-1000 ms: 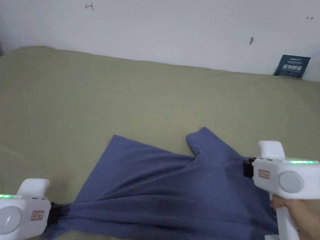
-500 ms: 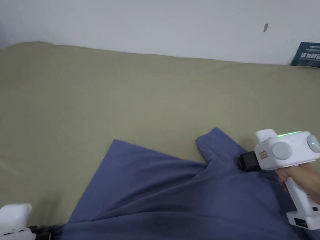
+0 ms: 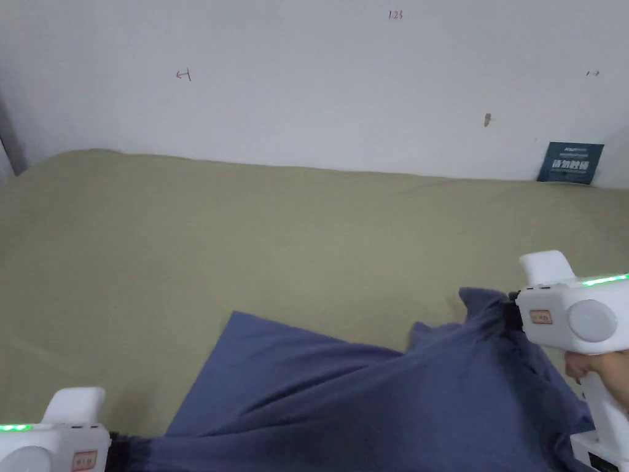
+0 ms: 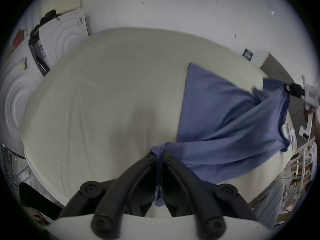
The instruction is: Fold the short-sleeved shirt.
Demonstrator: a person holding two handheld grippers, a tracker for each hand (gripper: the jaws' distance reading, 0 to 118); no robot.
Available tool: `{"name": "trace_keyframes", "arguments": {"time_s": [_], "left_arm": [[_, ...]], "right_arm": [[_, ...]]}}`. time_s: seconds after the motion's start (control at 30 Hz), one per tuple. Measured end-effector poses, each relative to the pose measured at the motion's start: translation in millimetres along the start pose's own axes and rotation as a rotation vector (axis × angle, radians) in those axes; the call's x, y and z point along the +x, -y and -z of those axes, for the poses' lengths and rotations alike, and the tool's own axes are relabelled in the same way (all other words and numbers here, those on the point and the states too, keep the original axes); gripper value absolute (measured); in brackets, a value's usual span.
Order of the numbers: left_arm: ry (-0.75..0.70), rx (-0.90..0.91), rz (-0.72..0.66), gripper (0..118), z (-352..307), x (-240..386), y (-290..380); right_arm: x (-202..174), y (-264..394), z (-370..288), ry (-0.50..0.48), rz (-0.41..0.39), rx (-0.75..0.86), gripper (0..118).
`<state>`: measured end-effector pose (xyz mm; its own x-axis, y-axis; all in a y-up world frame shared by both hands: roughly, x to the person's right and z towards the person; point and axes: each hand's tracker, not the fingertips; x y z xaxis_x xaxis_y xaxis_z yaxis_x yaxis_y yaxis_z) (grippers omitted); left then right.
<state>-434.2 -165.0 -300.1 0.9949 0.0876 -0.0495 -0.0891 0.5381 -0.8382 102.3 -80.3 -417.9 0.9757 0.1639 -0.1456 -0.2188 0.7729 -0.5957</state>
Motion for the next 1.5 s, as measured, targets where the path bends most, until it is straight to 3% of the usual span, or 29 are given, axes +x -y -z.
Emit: {"name": "trace_keyframes", "arguments": {"time_s": [0.23, 0.37, 0.67, 0.97, 1.07, 1.5], "left_arm": [[0.082, 0.202, 0.063, 5, -89.5, 34.3, -55.1], [0.095, 0.309, 0.081, 5, -137.1, 58.4, -94.3], [-0.015, 0.487, 0.117, 5, -213.3, 104.6, -204.2], [-0.169, 0.548, 0.164, 5, -211.4, 115.2, -253.8], [-0.19, 0.566, 0.151, 5, -212.8, 161.0, -321.4], [-0.311, 0.659, 0.121, 5, -171.8, 176.2, -477.0]], "right_arm": [[20.7, -22.4, -134.6, 0.04, 0.034, 0.186, 1], [38.3, -42.2, -189.4, 0.116, 0.048, 0.278, 1], [81.5, -100.8, -252.7, 0.259, 0.118, 0.432, 1], [112.8, -182.2, -219.5, 0.312, 0.157, 0.45, 1], [123.3, -213.0, -197.4, 0.328, 0.157, 0.441, 1], [153.7, -331.1, -116.0, 0.345, 0.164, 0.493, 1]]}}
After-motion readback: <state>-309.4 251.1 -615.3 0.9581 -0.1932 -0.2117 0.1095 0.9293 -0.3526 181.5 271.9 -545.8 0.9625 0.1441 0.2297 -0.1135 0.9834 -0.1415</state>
